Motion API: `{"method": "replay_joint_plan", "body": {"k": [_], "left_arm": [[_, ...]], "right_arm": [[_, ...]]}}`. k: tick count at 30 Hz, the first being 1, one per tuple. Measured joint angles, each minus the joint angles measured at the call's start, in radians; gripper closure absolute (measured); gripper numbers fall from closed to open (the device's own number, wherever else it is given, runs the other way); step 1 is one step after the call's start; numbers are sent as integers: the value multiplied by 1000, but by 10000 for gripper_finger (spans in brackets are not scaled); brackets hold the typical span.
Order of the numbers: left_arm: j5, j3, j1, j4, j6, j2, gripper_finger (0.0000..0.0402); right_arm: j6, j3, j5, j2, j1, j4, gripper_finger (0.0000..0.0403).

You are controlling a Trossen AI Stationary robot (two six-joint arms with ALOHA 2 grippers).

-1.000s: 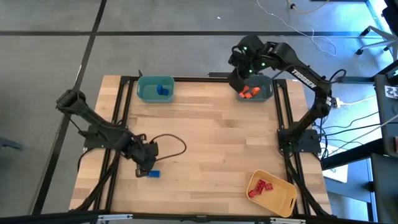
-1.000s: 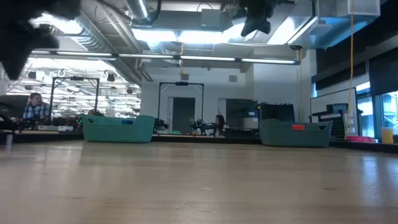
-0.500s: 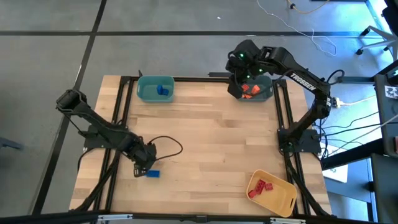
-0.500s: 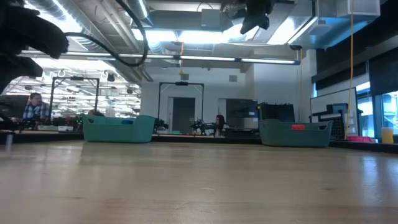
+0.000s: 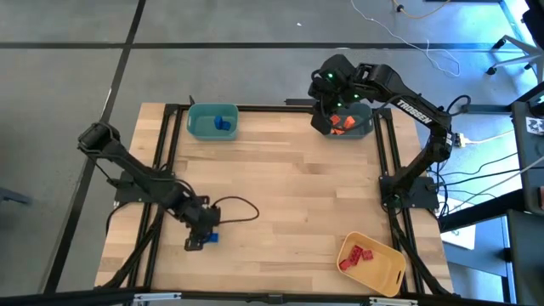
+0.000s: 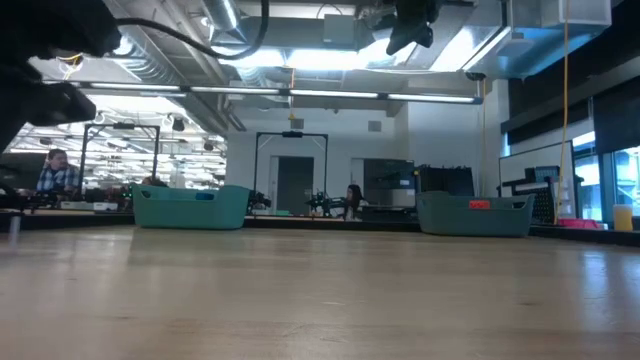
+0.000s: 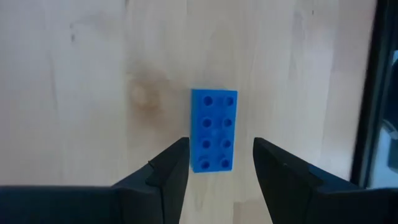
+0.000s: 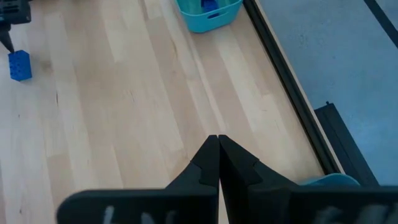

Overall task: Sort & place blocks by color
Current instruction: Put the blue game piece into the green bin

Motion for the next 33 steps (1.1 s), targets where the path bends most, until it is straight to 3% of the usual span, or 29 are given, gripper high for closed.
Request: {"method": "replay_joint_plan", "body": {"k": [14,25,33], "left_arm": [[-67,0,-101,77,-21,156,231],[-84,0,-110,89,-24,198,231],[-168,1,-112,95,-114,245,231]], "right_arm": [[-3,0,41,0,0,-1,401],[-4,0,48,0,0,-12,399],[-4,0,49,0,0,-12,399]]}}
